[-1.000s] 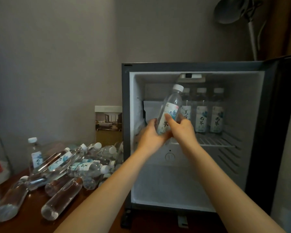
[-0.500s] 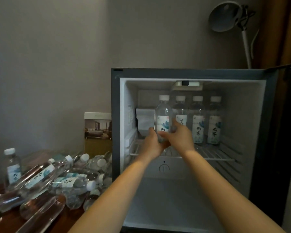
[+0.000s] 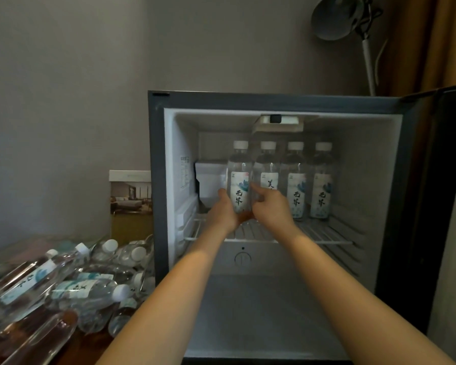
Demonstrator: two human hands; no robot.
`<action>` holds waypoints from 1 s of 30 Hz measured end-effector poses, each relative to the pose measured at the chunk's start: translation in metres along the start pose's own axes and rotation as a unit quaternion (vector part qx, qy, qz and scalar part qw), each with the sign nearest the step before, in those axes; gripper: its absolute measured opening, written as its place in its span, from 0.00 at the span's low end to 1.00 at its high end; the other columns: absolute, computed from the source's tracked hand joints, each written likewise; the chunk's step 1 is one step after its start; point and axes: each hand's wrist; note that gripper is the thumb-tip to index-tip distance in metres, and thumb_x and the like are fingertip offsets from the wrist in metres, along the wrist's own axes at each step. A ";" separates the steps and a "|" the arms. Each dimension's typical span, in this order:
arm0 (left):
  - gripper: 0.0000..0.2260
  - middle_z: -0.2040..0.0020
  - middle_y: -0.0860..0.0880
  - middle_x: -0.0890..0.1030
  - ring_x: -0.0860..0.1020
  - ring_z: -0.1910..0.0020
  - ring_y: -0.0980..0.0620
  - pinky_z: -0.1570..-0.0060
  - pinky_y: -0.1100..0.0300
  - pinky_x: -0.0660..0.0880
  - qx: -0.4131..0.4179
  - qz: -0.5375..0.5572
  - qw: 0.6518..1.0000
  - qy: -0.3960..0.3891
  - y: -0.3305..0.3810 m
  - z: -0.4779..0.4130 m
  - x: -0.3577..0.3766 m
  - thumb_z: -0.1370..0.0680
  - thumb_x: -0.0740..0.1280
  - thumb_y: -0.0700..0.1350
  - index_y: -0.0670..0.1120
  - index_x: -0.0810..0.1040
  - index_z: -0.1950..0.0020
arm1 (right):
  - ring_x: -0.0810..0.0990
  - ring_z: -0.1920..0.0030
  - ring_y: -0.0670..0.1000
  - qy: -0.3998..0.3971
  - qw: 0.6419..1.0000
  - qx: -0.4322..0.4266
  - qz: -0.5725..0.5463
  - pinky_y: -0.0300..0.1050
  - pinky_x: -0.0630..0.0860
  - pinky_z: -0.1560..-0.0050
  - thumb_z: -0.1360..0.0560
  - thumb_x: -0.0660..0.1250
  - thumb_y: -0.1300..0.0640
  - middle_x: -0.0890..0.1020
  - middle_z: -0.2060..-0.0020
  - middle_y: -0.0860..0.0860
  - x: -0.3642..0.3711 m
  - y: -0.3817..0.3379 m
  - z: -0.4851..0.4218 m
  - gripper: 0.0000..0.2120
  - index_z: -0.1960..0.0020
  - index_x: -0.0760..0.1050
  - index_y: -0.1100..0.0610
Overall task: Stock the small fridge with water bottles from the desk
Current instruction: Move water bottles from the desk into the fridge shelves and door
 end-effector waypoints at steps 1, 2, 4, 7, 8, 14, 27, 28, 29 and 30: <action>0.34 0.47 0.44 0.77 0.78 0.50 0.42 0.54 0.52 0.76 0.000 0.001 1.000 -0.002 0.000 0.000 -0.001 0.32 0.74 0.54 0.43 0.59 0.36 | 0.76 0.49 0.49 0.001 1.000 0.004 -0.002 0.25 0.63 0.64 0.25 0.57 0.68 0.76 0.37 0.58 0.000 0.000 -0.001 0.25 0.28 0.66 0.57; 0.33 0.49 0.46 0.76 0.78 0.50 0.43 0.54 0.52 0.75 -0.001 0.005 1.000 -0.008 0.000 0.000 -0.001 0.32 0.74 0.54 0.43 0.59 0.37 | 0.77 0.47 0.51 0.003 1.000 0.005 -0.004 0.25 0.63 0.63 0.25 0.57 0.68 0.76 0.36 0.59 0.001 0.000 -0.001 0.26 0.28 0.65 0.57; 0.32 0.49 0.48 0.77 0.79 0.51 0.46 0.54 0.53 0.77 0.005 0.008 1.000 -0.023 -0.001 0.001 -0.003 0.33 0.75 0.54 0.44 0.63 0.37 | 0.78 0.46 0.53 0.004 1.000 0.015 -0.005 0.28 0.66 0.62 0.27 0.57 0.69 0.75 0.35 0.58 0.002 0.001 -0.001 0.28 0.28 0.66 0.57; 0.29 0.47 0.46 0.80 0.80 0.48 0.46 0.51 0.50 0.78 0.017 -0.046 0.999 -0.022 -0.010 0.001 -0.005 0.35 0.76 0.52 0.45 0.70 0.39 | 0.76 0.65 0.47 0.013 0.999 0.021 -0.035 0.31 0.70 0.68 0.29 0.58 0.70 0.79 0.40 0.60 0.003 0.002 0.004 0.28 0.30 0.68 0.57; 0.28 0.46 0.45 0.80 0.79 0.46 0.44 0.50 0.51 0.77 0.025 -0.056 0.998 -0.004 -0.010 0.008 -0.007 0.34 0.76 0.50 0.44 0.70 0.39 | 0.76 0.67 0.46 0.027 0.998 0.023 -0.051 0.32 0.73 0.66 0.29 0.58 0.71 0.79 0.42 0.60 0.003 0.002 0.007 0.27 0.31 0.69 0.58; 0.12 0.46 0.49 0.81 0.79 0.48 0.50 0.47 0.54 0.76 0.104 -0.014 0.990 0.090 -0.014 0.078 -0.030 0.24 0.66 0.44 0.48 0.75 0.41 | 0.82 0.57 0.55 0.069 0.984 0.071 -0.150 0.51 0.79 0.50 0.25 0.59 0.66 0.84 0.57 0.58 0.024 -0.015 0.046 0.12 0.50 0.78 0.56; 0.03 0.56 0.46 0.82 0.79 0.56 0.45 0.60 0.57 0.71 -0.129 -0.059 0.953 0.268 -0.218 0.199 -0.124 0.23 0.64 0.43 0.47 0.78 0.53 | 0.74 0.79 0.46 -0.274 0.934 0.091 -0.212 0.36 0.71 0.75 0.24 0.52 0.70 0.77 0.71 0.55 0.141 -0.043 0.159 0.15 0.64 0.72 0.58; 0.05 0.52 0.46 0.82 0.79 0.53 0.45 0.58 0.57 0.70 -0.161 -0.083 0.946 0.268 -0.231 0.202 -0.131 0.24 0.65 0.43 0.46 0.78 0.50 | 0.75 0.78 0.47 -0.294 0.931 0.089 -0.200 0.39 0.71 0.73 0.24 0.53 0.69 0.78 0.71 0.54 0.151 -0.045 0.160 0.15 0.62 0.72 0.57; 0.07 0.48 0.45 0.80 0.78 0.49 0.44 0.54 0.56 0.71 -0.190 -0.107 0.940 0.261 -0.244 0.204 -0.138 0.25 0.65 0.43 0.45 0.77 0.48 | 0.75 0.76 0.48 -0.310 0.928 0.087 -0.185 0.40 0.71 0.72 0.24 0.53 0.69 0.79 0.70 0.53 0.160 -0.046 0.162 0.14 0.61 0.73 0.57; 0.10 0.45 0.44 0.78 0.76 0.46 0.43 0.50 0.54 0.71 -0.213 -0.129 0.936 0.248 -0.254 0.205 -0.144 0.26 0.65 0.43 0.44 0.76 0.45 | 0.76 0.75 0.49 -0.325 0.926 0.086 -0.171 0.41 0.71 0.71 0.24 0.53 0.68 0.79 0.70 0.52 0.168 -0.047 0.164 0.14 0.59 0.73 0.56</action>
Point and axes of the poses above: each hand's wrist, its own z-axis away from the middle knuckle, its own x-axis out of the palm, y = z × x
